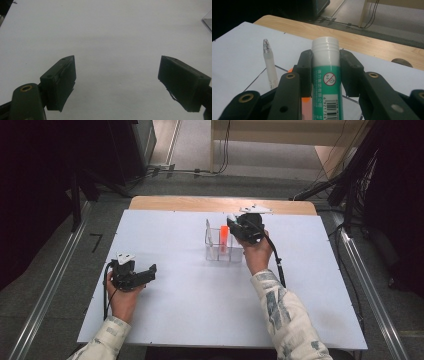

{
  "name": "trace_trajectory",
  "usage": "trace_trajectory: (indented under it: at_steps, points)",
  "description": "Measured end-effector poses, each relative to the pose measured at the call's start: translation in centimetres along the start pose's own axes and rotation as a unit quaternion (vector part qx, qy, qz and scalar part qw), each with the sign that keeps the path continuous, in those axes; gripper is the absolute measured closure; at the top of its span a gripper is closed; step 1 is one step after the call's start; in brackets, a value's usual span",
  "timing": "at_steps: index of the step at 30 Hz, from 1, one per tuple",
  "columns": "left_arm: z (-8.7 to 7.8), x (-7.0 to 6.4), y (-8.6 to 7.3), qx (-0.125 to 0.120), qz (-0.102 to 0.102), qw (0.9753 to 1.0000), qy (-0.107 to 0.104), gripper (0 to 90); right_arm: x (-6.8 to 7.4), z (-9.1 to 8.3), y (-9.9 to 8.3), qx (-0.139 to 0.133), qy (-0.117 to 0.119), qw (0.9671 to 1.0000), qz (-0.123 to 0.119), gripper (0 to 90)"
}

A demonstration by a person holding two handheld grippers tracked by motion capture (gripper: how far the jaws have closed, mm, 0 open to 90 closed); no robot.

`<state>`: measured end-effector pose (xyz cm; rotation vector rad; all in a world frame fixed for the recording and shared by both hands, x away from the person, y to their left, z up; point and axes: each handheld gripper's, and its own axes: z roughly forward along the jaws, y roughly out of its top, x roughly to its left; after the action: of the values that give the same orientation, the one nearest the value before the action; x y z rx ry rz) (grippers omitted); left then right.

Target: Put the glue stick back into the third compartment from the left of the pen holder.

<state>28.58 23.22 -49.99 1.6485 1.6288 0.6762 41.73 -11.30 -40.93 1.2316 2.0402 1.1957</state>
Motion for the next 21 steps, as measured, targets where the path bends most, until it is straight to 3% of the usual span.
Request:
trace_trajectory:
  at_steps: [21]
  points:
    - [0.0, 0.01, 0.0, 0.0, 0.0, 1.0, 0.0, 15.4, -0.14, 0.08, 0.17, -0.003, 0.001, 1.0, 0.008, 62.6]
